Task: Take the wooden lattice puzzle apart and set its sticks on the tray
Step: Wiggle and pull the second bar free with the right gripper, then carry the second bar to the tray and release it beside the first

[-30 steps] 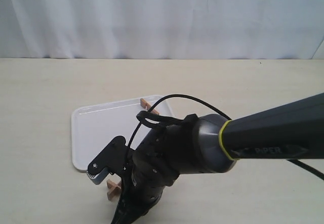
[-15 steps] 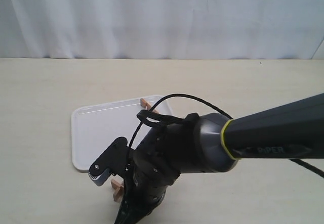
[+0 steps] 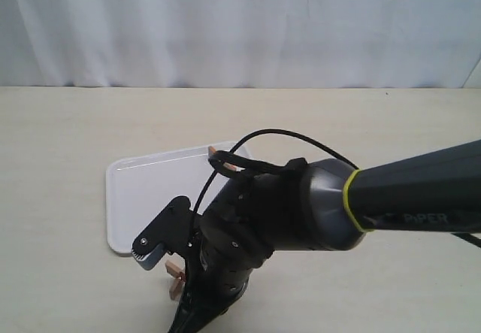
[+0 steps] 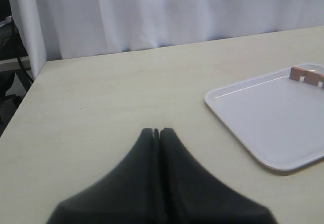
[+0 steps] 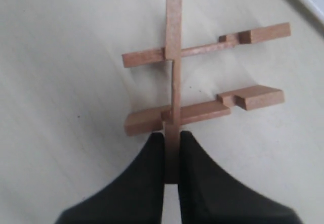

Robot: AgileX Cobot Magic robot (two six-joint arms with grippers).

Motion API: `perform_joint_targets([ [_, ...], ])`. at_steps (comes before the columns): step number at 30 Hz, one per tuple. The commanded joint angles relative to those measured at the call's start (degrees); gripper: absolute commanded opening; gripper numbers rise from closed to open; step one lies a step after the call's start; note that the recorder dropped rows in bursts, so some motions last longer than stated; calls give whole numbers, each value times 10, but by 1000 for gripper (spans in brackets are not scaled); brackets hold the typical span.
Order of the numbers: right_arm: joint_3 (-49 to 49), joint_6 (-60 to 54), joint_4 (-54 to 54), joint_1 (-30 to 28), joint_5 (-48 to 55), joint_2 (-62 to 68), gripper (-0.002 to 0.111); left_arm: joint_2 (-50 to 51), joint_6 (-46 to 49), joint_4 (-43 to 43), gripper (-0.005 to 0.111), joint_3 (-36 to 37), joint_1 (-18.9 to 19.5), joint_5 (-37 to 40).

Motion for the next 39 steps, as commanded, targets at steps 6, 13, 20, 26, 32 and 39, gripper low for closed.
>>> perform_joint_targets([
  [6,-5,-14,-6,-3,7,-58,4,0,1,0,0,2,-3,-7],
  [13,-5,-14,-6,-3,8,-75,4,0,1,0,0,2,-3,-7],
  [20,-5,-61,-6,-5,2,-76,4,0,1,0,0,2,-3,-7],
  [26,-37,-72,-5,-35,-4,-76,4,0,1,0,0,2,-3,-7],
  [32,-95,-76,-5,-85,-5,-67,4,0,1,1,0,2,-3,-7],
  [39,-198,-85,-4,-131,47,2,4,0,1,1,0,2,-3,-7],
])
